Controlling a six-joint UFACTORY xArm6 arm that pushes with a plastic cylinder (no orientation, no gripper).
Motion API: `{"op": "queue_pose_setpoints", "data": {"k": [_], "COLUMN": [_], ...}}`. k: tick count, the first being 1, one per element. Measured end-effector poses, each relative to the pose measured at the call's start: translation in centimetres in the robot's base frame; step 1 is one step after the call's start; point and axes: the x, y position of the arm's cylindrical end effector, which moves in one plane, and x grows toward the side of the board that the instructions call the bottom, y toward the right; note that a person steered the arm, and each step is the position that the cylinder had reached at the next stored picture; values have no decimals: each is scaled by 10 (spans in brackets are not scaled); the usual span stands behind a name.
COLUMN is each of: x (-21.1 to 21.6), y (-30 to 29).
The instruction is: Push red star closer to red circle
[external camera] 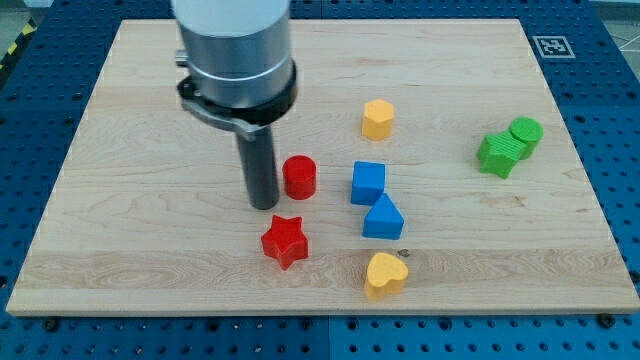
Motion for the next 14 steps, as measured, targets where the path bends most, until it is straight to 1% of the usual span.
{"op": "queue_pose_setpoints", "data": {"k": [1,2,3,6,7,9,12,13,14], "x": [36,92,105,95,88,66,3,3,39], "y": [-15,-14,-6,47,55,34,7,7,3]}}
